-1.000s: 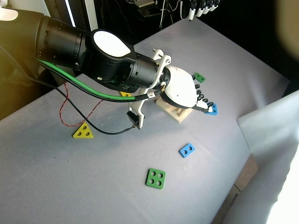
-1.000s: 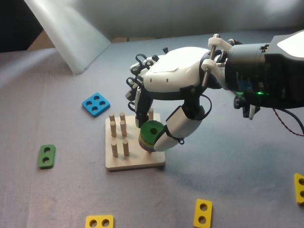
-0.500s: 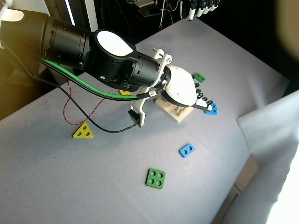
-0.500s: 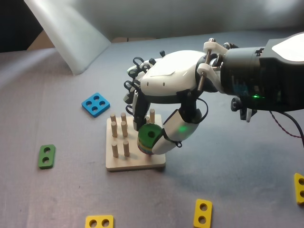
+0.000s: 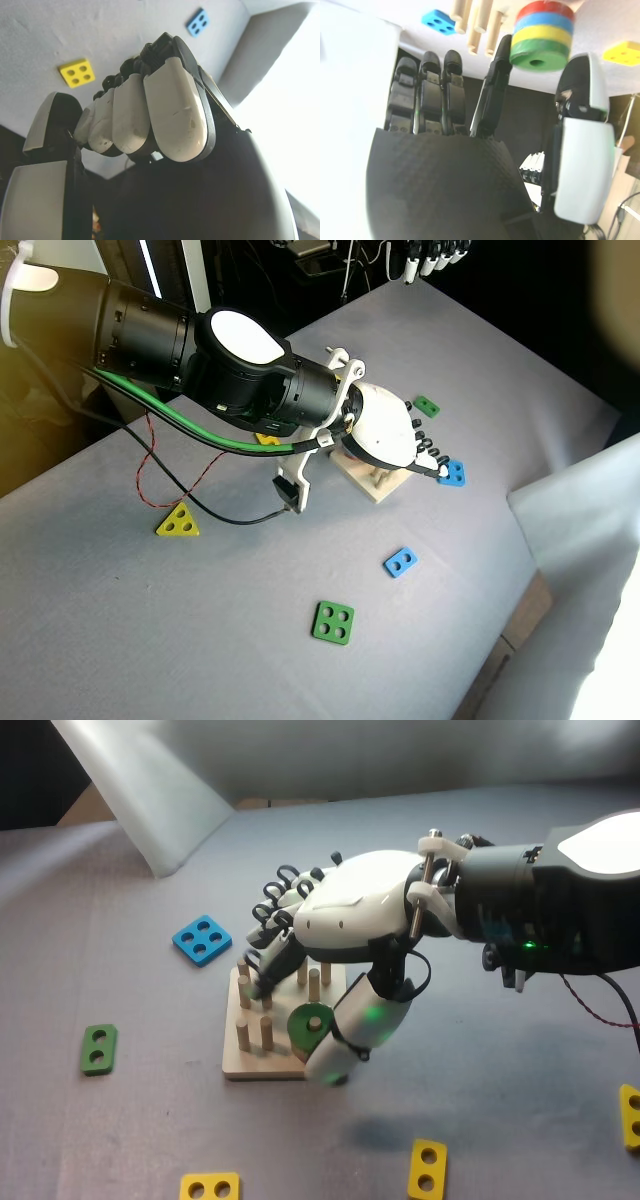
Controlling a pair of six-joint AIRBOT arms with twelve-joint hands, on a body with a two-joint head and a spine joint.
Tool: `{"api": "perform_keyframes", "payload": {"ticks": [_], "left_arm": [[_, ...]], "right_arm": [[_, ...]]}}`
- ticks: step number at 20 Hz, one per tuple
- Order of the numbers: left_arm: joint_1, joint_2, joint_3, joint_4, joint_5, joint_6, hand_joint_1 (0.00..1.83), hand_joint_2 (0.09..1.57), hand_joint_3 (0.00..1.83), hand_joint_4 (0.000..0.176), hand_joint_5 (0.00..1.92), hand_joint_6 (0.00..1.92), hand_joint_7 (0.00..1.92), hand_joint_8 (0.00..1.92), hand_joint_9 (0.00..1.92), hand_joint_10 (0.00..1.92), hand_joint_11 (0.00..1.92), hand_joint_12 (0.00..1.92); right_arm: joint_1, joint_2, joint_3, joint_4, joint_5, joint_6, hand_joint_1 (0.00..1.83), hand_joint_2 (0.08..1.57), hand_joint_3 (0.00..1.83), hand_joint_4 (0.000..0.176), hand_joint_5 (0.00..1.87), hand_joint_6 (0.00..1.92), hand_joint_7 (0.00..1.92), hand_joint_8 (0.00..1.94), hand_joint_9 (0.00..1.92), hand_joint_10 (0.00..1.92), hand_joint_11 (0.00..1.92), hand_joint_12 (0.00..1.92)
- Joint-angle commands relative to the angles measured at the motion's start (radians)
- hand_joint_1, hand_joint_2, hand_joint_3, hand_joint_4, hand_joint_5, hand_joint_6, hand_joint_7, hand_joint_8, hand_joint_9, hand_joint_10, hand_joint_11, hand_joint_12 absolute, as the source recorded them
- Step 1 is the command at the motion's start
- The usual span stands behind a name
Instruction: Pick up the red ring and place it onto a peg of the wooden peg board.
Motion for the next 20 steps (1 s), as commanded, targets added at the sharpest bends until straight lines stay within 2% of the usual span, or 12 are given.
{"api": "perform_keyframes", "payload": {"ticks": [1, 5, 6, 7, 8, 9, 10, 14, 20], "left_arm": [[-0.009, 0.004, 0.005, -0.007, -0.009, 0.004, 0.83, 1.45, 0.0, 0.176, 1.37, 1.92, 1.56, 1.92, 1.67, 1.92, 1.78, 1.92], [-0.009, 0.005, 0.005, -0.007, -0.009, 0.004, 0.85, 1.45, 0.0, 0.176, 1.37, 1.92, 1.57, 1.92, 1.67, 1.92, 1.79, 1.92], [-0.009, 0.005, 0.005, -0.007, -0.009, 0.004, 0.83, 1.45, 0.0, 0.176, 1.38, 1.92, 1.57, 1.92, 1.67, 1.92, 1.78, 1.92], [-0.009, 0.005, 0.005, -0.007, -0.009, 0.004, 0.83, 1.46, 0.0, 0.176, 1.38, 1.92, 1.57, 1.92, 1.67, 1.92, 1.78, 1.92], [-0.009, 0.006, 0.005, -0.007, -0.009, 0.004, 0.85, 1.45, 0.0, 0.176, 1.38, 1.92, 1.57, 1.92, 1.67, 1.92, 1.78, 1.92], [-0.01, 0.006, 0.005, -0.007, -0.009, 0.004, 0.85, 1.45, 0.0, 0.176, 1.38, 1.92, 1.57, 1.92, 1.67, 1.92, 1.78, 1.92], [-0.01, 0.006, 0.005, -0.007, -0.009, 0.004, 0.85, 1.45, 0.0, 0.176, 1.38, 1.92, 1.57, 1.92, 1.67, 1.92, 1.78, 1.92], [-0.01, 0.006, 0.004, -0.007, -0.009, 0.004, 0.82, 1.46, 0.0, 0.176, 1.38, 1.92, 1.57, 1.92, 1.67, 1.92, 1.78, 1.92], [-0.01, 0.006, 0.001, -0.007, -0.005, 0.004, 0.84, 1.45, 0.0, 0.176, 1.39, 1.92, 1.57, 1.92, 1.67, 1.92, 1.79, 1.92]], "right_arm": [[0.008, -0.003, 0.007, 0.01, -0.003, 0.002, 0.36, 0.73, 0.0, 0.106, 0.06, 0.0, 0.01, 0.0, 0.0, 0.0, 0.0, 0.0], [0.008, -0.003, 0.008, 0.01, -0.002, 0.002, 0.29, 0.7, 0.0, 0.097, 0.0, 0.0, 0.0, 0.0, 0.0, 0.0, 0.0, 0.0], [0.009, -0.002, 0.008, 0.01, 0.0, 0.002, 0.23, 0.69, 0.0, 0.07, 0.0, 0.0, 0.0, 0.0, 0.0, 0.0, 0.0, 0.0], [0.011, 0.0, 0.008, 0.01, 0.006, 0.002, 0.2, 0.67, 0.0, 0.056, 0.0, 0.0, 0.0, 0.0, 0.0, 0.0, 0.0, 0.0], [0.013, 0.003, 0.008, 0.01, 0.014, 0.003, 0.18, 0.67, 0.0, 0.032, 0.0, 0.0, 0.0, 0.0, 0.0, 0.0, 0.0, 0.0], [0.016, 0.008, 0.008, 0.01, 0.024, 0.006, 0.18, 0.67, 0.0, 0.032, 0.0, 0.0, 0.0, 0.0, 0.0, 0.0, 0.0, 0.0], [0.021, 0.016, 0.007, 0.01, 0.037, 0.017, 0.11, 0.67, 0.0, 0.0, 0.0, 0.0, 0.0, 0.0, 0.0, 0.0, 0.0, 0.0], [0.039, 0.075, -0.008, 0.01, 0.082, 0.067, 0.04, 0.72, 0.0, 0.0, 0.0, 0.0, 0.0, 0.0, 0.0, 0.0, 0.0, 0.0], [0.047, 0.218, -0.107, 0.01, 0.128, 0.069, 0.0, 0.75, 0.01, 0.0, 0.0, 0.0, 0.0, 0.0, 0.0, 0.0, 0.0, 0.0]]}}
